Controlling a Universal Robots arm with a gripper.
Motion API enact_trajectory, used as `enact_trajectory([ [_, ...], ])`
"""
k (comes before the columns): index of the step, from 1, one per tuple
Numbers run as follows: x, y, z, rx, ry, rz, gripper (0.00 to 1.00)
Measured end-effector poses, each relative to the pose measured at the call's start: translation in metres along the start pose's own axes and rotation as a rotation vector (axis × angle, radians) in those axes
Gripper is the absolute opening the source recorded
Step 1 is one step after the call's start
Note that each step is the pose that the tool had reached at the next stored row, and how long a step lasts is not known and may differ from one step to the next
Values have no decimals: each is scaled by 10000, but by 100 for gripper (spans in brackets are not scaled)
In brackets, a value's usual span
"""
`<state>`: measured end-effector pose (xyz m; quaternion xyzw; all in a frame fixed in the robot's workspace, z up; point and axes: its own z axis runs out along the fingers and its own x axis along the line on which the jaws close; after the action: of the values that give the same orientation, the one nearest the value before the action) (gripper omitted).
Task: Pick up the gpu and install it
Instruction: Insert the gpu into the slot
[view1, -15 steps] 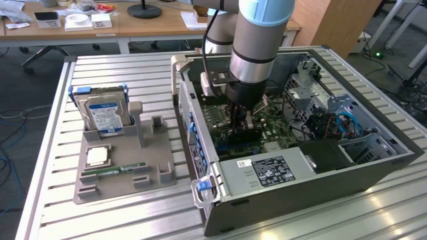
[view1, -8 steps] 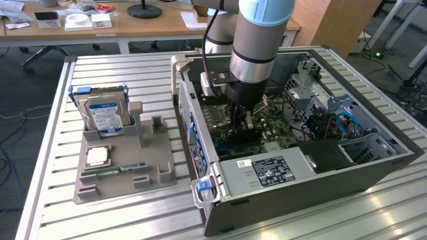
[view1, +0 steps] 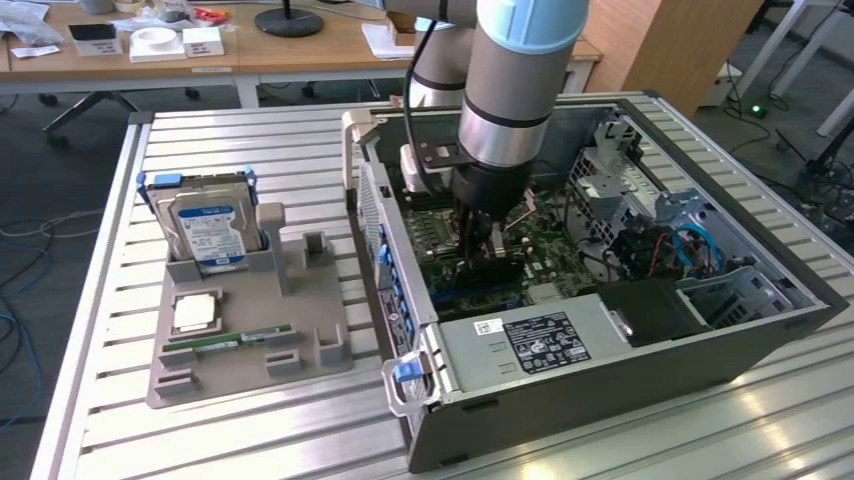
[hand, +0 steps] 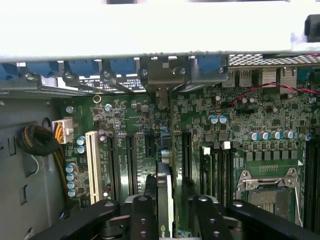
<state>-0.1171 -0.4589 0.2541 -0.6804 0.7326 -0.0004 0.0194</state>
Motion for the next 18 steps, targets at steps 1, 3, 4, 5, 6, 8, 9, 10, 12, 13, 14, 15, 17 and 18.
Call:
enact_trajectory([
  [1, 0, -1, -1, 0, 2, -2, 33],
  [3, 1, -2, -2, -1, 5, -5, 40],
  [4, 1, -2, -2, -2, 5, -5, 40],
  [5, 1, -2, -3, -2, 5, -4, 40],
  [6, 1, -1, -8, -3, 9, -4, 40],
  [8, 0, -2, -33, -2, 6, -4, 40],
  [9, -1, -3, -54, -2, 5, -4, 40],
  [10, -1, -4, -79, -2, 5, -4, 40],
  [12, -3, -5, -139, -1, 4, -5, 40],
  [13, -4, -6, -172, -2, 4, -5, 40],
  [14, -5, -7, -205, -2, 4, -5, 40],
  [15, -6, -8, -238, -2, 6, -4, 40],
  [17, -8, -10, -301, -2, 5, -4, 40],
  [18, -9, -11, -332, -2, 5, -5, 40],
])
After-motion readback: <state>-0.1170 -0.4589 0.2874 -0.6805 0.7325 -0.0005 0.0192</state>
